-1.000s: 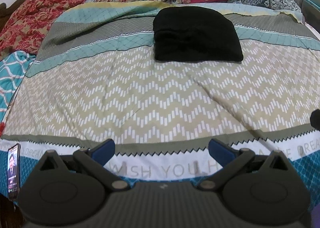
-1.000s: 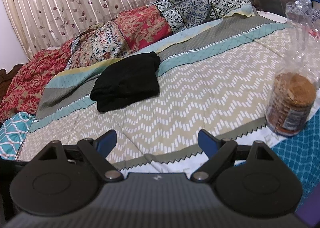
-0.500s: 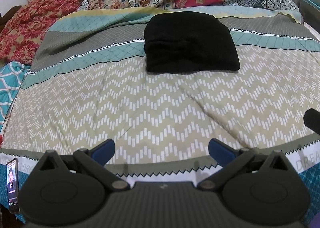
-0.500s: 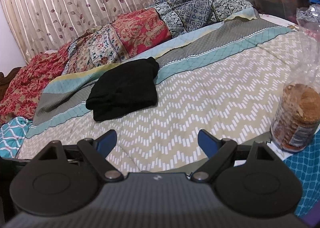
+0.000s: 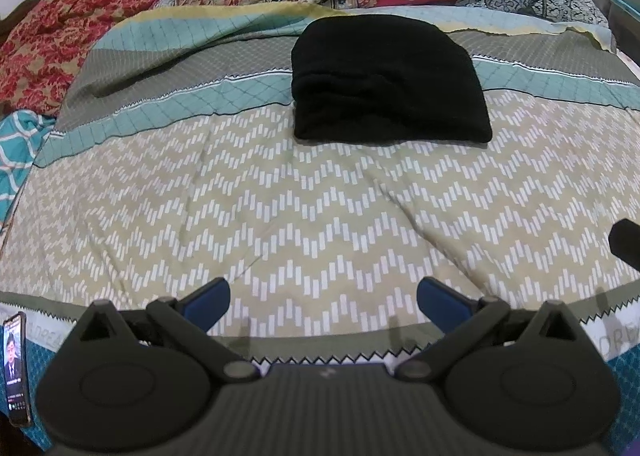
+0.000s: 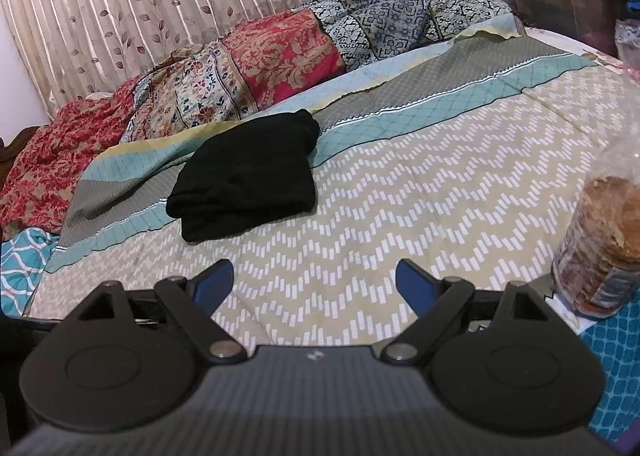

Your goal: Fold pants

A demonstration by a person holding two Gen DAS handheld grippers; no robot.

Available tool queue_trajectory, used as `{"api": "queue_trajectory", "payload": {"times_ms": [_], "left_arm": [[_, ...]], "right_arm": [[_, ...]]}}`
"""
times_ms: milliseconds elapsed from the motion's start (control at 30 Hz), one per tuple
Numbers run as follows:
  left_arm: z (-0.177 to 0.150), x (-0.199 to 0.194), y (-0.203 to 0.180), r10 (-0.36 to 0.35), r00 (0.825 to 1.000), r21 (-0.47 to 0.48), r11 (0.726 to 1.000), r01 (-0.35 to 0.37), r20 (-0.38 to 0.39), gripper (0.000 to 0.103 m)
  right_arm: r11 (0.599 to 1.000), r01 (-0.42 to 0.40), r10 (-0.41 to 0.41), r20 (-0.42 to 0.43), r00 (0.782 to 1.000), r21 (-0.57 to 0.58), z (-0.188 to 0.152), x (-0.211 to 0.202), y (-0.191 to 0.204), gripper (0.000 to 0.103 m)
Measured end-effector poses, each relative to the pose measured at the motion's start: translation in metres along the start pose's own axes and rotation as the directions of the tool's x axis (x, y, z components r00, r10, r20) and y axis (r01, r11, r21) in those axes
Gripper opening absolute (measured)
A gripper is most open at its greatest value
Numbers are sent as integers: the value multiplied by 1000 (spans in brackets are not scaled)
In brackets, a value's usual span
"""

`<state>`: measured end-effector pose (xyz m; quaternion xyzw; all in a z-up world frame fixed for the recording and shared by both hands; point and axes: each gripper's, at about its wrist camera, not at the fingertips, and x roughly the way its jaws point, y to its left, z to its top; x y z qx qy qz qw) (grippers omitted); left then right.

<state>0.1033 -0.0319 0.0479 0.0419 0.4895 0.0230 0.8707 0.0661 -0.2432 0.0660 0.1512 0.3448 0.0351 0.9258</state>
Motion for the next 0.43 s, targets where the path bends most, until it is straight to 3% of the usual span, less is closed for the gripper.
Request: {"api": "queue_trajectory", "payload": {"times_ms": [200, 367, 433], "left_arm": [[6, 7, 4, -12, 1000, -15, 1000, 12, -9, 103], [9, -1, 12, -151, 986, -31, 988, 154, 66, 103], [11, -5, 16, -161, 980, -30, 986, 166, 117, 103]], "right_arm": [[1000, -3, 3, -6, 1000, -6, 2, 6, 3, 90], [1000, -1, 1, 5, 1000, -29, 3, 9, 8, 90], [999, 6, -5, 10, 1000, -47, 2, 12, 11, 90]]}}
